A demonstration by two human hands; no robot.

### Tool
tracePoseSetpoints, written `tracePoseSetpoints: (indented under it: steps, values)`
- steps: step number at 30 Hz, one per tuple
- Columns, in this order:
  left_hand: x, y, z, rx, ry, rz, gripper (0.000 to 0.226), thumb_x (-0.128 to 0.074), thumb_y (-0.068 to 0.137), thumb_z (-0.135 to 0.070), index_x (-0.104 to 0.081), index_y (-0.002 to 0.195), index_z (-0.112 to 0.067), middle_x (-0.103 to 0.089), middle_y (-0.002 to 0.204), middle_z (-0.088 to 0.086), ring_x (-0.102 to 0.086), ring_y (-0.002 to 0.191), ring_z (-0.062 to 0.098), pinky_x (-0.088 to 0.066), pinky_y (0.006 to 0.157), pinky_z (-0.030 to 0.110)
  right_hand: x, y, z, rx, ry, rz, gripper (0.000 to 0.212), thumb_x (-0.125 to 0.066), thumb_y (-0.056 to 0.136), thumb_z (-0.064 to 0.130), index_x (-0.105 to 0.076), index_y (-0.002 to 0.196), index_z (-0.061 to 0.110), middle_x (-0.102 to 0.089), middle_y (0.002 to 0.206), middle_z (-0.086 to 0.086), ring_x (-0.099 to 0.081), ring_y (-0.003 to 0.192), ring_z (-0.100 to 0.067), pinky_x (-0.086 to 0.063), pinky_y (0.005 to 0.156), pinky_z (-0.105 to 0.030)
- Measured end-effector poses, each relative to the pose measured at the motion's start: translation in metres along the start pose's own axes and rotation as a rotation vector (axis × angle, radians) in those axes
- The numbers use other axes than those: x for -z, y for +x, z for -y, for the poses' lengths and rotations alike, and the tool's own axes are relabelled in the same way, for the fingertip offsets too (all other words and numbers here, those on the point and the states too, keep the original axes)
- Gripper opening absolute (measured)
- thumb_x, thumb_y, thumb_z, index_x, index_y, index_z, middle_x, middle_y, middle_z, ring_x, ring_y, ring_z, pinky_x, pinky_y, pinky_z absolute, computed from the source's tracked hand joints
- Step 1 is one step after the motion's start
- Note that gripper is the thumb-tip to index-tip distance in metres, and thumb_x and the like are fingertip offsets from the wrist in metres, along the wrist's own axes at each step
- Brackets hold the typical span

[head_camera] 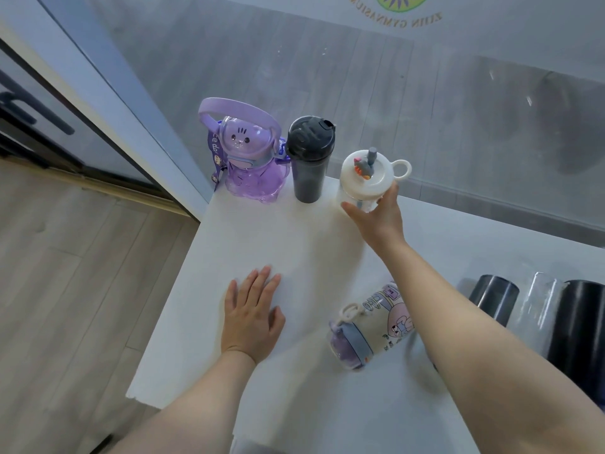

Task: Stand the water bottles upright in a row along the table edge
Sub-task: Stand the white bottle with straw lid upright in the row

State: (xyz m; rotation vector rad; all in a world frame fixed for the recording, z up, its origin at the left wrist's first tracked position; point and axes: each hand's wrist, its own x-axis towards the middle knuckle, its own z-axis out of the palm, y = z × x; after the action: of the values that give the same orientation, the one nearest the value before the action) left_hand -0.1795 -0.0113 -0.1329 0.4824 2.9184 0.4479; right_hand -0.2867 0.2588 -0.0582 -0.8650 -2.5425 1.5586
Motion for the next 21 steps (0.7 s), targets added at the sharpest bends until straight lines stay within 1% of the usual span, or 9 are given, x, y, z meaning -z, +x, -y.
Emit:
tracePoseSetpoints:
  steps: [5,8,9,11,13,16,18,19,21]
  values:
    - [0.001,0.000,-0.001,0.001,0.005,-0.004,0.059,-0.041,0.083,-0.033,-0.044,0.141,-0.023,-0.037,0.152,-0.001,-0.032,0.140,0.020,-0.016,0.116,0.050,0.005,-0.006,-0.004,0.012,-0.014,0.018,0.081,-0.078,0.079,0.032,-0.027,0.140,0.021,-0.050,0.133,0.005,-0.049,0.112,-0.015,-0.038,0.084,-0.028]
    - [0.002,0.000,-0.001,0.005,0.018,0.008,0.059,-0.040,0.083,-0.033,-0.043,0.141,-0.023,-0.037,0.153,-0.001,-0.031,0.141,0.020,-0.015,0.116,0.049,0.011,-0.010,-0.001,0.025,0.017,0.043,0.087,-0.080,0.077,0.030,-0.024,0.143,0.023,-0.046,0.135,0.009,-0.045,0.116,-0.010,-0.036,0.087,-0.027]
    - [0.003,0.000,-0.001,0.004,0.019,0.012,0.059,-0.040,0.083,-0.033,-0.043,0.142,-0.023,-0.036,0.153,-0.001,-0.031,0.141,0.021,-0.015,0.116,0.050,0.015,-0.014,-0.002,0.022,0.031,0.051,0.091,-0.081,0.076,0.032,-0.023,0.145,0.023,-0.043,0.138,0.011,-0.043,0.118,-0.007,-0.037,0.090,-0.027]
    - [0.003,-0.001,-0.002,0.001,0.021,0.017,0.059,-0.040,0.083,-0.033,-0.042,0.142,-0.023,-0.036,0.153,-0.001,-0.030,0.141,0.021,-0.016,0.116,0.050,0.028,-0.027,-0.005,-0.017,0.015,0.065,0.100,-0.079,0.078,0.037,-0.014,0.152,0.020,-0.032,0.153,0.008,-0.035,0.135,-0.009,-0.036,0.105,-0.032]
    - [0.004,-0.001,-0.002,-0.001,0.025,0.020,0.059,-0.039,0.084,-0.033,-0.041,0.142,-0.023,-0.036,0.153,-0.001,-0.030,0.141,0.021,-0.016,0.116,0.050,0.043,-0.048,-0.010,-0.042,-0.072,0.096,0.093,-0.071,0.085,0.033,-0.010,0.155,0.018,-0.023,0.160,0.003,-0.026,0.144,-0.012,-0.027,0.116,-0.035]
    - [0.004,0.000,-0.002,-0.005,0.028,0.020,0.059,-0.038,0.084,-0.034,-0.041,0.142,-0.023,-0.035,0.153,-0.001,-0.029,0.142,0.020,-0.015,0.116,0.050,0.067,-0.083,-0.018,0.058,-0.271,0.232,0.064,-0.051,0.092,0.012,-0.027,0.151,0.020,-0.034,0.155,0.005,-0.031,0.141,-0.010,-0.024,0.112,-0.024]
    - [0.004,0.000,-0.002,-0.003,0.026,0.020,0.059,-0.037,0.084,-0.034,-0.041,0.142,-0.023,-0.036,0.153,0.000,-0.029,0.142,0.021,-0.015,0.117,0.050,0.082,-0.101,-0.021,0.102,-0.378,0.358,0.062,-0.043,0.090,0.002,-0.037,0.147,0.026,-0.040,0.148,0.012,-0.035,0.137,-0.007,-0.024,0.105,-0.017]
    - [0.004,0.000,-0.002,-0.001,0.028,0.019,0.059,-0.037,0.084,-0.034,-0.041,0.142,-0.023,-0.036,0.153,0.000,-0.029,0.142,0.021,-0.014,0.117,0.050,0.089,-0.107,-0.021,0.123,-0.427,0.414,0.063,-0.043,0.088,0.000,-0.040,0.145,0.029,-0.041,0.145,0.014,-0.037,0.134,-0.006,-0.025,0.106,-0.017]
    - [0.004,-0.001,-0.002,0.001,0.029,0.015,0.059,-0.037,0.084,-0.034,-0.042,0.142,-0.023,-0.036,0.153,0.000,-0.030,0.141,0.021,-0.014,0.117,0.049,0.097,-0.118,-0.021,0.224,-0.577,0.539,0.069,-0.046,0.084,0.000,-0.039,0.145,0.032,-0.039,0.148,0.014,-0.033,0.138,-0.008,-0.024,0.114,-0.025]
